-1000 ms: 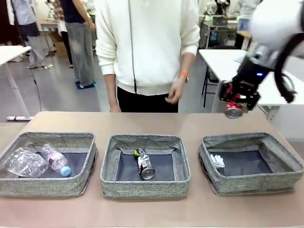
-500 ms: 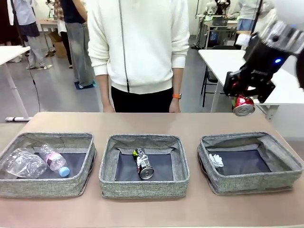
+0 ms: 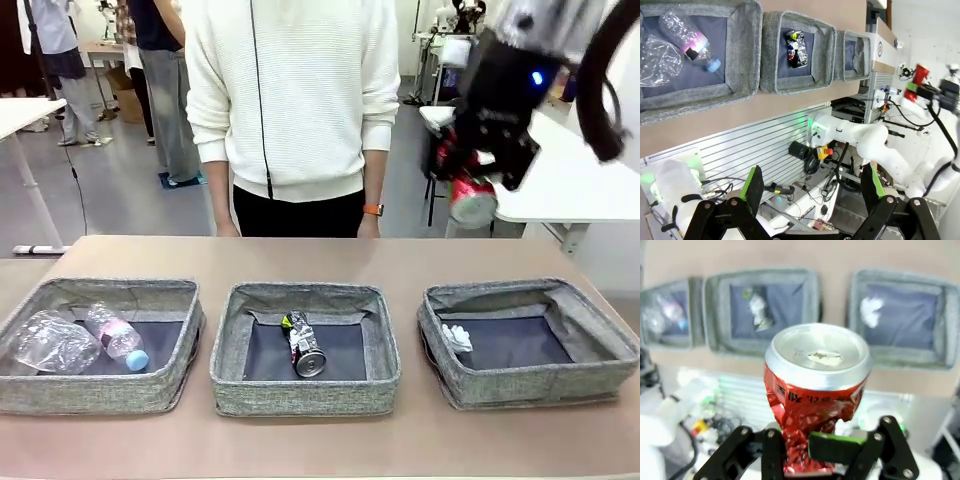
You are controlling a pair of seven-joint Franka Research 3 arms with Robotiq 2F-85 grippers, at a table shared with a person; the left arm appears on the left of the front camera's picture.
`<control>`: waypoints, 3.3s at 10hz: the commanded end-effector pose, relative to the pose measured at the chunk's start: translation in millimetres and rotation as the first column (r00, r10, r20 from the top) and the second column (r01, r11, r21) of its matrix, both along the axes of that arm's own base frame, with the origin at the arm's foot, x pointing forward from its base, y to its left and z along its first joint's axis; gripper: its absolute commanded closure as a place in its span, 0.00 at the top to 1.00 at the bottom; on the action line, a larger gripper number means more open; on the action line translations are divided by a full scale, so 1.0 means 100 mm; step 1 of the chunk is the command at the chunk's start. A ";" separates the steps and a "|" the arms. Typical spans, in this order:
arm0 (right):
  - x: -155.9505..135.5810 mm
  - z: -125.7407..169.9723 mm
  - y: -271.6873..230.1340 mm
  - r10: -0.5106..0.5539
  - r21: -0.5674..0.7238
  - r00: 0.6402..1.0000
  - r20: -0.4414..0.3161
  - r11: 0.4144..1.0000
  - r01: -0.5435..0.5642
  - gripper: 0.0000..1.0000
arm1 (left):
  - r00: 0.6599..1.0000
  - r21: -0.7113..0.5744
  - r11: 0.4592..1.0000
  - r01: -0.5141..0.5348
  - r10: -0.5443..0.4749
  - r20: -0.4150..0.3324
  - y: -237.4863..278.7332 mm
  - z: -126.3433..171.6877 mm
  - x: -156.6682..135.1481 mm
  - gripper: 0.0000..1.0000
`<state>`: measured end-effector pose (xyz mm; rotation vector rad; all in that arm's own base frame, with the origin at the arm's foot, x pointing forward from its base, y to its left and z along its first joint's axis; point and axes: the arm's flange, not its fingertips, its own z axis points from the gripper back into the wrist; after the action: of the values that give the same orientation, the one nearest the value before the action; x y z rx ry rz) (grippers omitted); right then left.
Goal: Sort the waste into the appropriate baskets.
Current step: Pick up the waste item pointed out by the person, then place the picked waste into the Fabric basket indicated by the person.
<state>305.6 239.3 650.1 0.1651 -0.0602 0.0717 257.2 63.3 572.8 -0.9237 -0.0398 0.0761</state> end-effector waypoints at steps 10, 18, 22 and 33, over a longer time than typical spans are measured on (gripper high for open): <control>-0.32 1.41 1.81 -0.013 -0.082 1.000 -0.021 0.997 0.011 0.00 | 1.000 -0.007 1.000 0.015 -0.015 0.013 0.02 -0.01 -0.03 1.00; -0.32 1.29 1.76 0.016 -0.071 1.000 -0.024 0.997 -0.018 0.00 | 1.000 -0.007 1.000 0.015 -0.015 0.013 0.02 -0.01 -0.03 1.00; -0.32 1.29 1.76 0.016 -0.071 1.000 -0.024 0.997 -0.018 0.00 | 1.000 -0.007 1.000 0.015 -0.015 0.013 0.02 -0.01 -0.03 1.00; -0.32 1.29 1.76 0.016 -0.071 1.000 -0.024 0.997 -0.018 0.00 | 1.000 -0.007 1.000 0.015 -0.015 0.013 0.02 -0.01 -0.03 1.00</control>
<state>274.4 415.0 777.8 0.0846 -0.0307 0.0892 257.1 63.6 572.8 -0.9238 -0.0404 0.0761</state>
